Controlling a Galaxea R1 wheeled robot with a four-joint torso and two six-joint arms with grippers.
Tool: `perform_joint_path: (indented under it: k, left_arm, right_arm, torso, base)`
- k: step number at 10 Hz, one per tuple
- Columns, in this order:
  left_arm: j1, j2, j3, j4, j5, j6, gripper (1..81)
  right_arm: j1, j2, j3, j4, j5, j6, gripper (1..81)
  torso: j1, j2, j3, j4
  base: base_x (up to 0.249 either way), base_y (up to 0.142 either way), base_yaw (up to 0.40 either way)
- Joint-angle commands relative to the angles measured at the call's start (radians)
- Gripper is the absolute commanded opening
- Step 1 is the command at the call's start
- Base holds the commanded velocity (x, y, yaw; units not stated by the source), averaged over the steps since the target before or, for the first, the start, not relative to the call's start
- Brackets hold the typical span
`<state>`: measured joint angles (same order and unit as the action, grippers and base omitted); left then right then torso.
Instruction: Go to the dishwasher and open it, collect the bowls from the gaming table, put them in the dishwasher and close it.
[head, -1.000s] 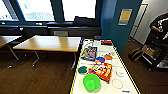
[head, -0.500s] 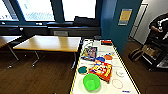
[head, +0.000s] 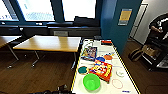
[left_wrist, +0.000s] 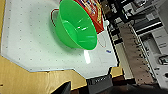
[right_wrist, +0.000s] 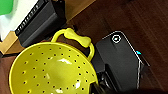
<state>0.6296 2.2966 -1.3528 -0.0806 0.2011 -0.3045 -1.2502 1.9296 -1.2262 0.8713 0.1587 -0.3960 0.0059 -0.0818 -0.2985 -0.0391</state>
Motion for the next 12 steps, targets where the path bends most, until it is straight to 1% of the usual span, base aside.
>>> perform_joint_path:
  k: [1,2,3,5,6,7,10,12]
  left_arm:
    - [-0.172,0.064,-0.135,-0.021,0.117,-0.095,81.1]
    - [-0.173,0.069,-0.158,-0.021,0.103,-0.148,81.1]
    - [-0.173,0.071,-0.183,-0.021,0.086,-0.208,81.1]
    - [-0.173,0.057,-0.209,-0.018,0.032,-0.309,81.1]
    - [-0.173,0.057,-0.216,-0.018,0.026,-0.320,81.1]
    - [-0.175,0.067,-0.230,-0.016,0.014,-0.321,81.1]
    - [-0.184,0.156,-0.324,-0.021,0.011,-0.323,81.1]
    - [-0.184,0.207,-0.385,-0.021,0.011,-0.326,81.1]
  right_arm:
    - [0.054,-0.047,0.025,-0.021,-0.062,-0.004,1.0]
    - [0.056,-0.036,0.024,-0.021,-0.062,-0.004,1.0]
    - [0.057,-0.030,0.022,-0.021,-0.062,-0.004,1.0]
    - [0.065,-0.013,0.019,-0.021,-0.062,-0.003,1.0]
    - [0.065,-0.007,0.021,-0.021,-0.064,-0.003,1.0]
    - [0.061,-0.004,0.024,-0.021,-0.064,-0.003,1.0]
    - [0.033,0.013,0.033,-0.021,-0.062,-0.004,1.0]
    - [0.031,0.025,0.036,-0.021,-0.062,-0.004,1.0]
  torso:
    - [0.000,0.000,0.000,0.000]
    - [0.000,0.000,0.000,0.000]
    - [0.000,0.000,0.000,0.000]
    - [0.000,0.000,0.000,0.000]
    - [0.000,0.000,0.000,0.000]
    - [0.000,0.000,0.000,0.000]
    - [0.000,0.000,0.000,0.000]
    - [0.000,0.000,0.000,0.000]
  base:
    - [0.000,0.000,0.000]
    - [0.000,0.000,0.000]
    - [0.000,0.000,0.000]
    - [0.000,0.000,0.000]
    - [0.000,0.000,0.000]
    - [0.000,0.000,0.000]
    - [0.000,0.000,0.000]
    - [0.000,0.000,0.000]
